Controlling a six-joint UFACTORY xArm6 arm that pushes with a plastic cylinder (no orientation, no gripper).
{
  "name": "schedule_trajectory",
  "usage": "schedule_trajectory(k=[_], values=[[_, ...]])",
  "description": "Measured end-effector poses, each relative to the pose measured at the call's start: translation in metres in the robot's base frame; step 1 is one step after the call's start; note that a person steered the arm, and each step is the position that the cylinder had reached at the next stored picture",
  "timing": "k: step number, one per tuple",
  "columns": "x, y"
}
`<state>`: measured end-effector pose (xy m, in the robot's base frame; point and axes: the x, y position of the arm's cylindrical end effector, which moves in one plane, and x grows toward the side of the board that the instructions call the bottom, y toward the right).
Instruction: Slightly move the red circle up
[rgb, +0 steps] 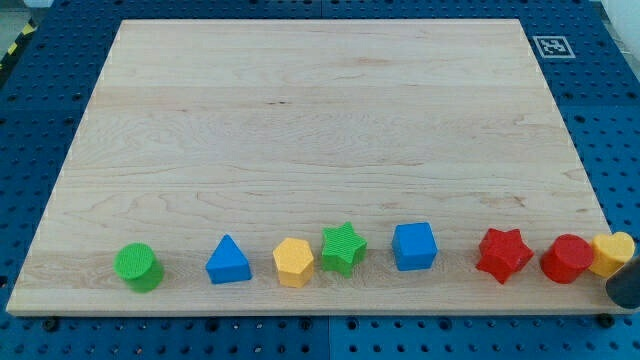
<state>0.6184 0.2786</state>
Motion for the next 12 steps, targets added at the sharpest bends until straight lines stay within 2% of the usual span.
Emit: schedule_trajectory(k=[10, 12], values=[[-0.006, -0.043], [-0.001, -0.071]])
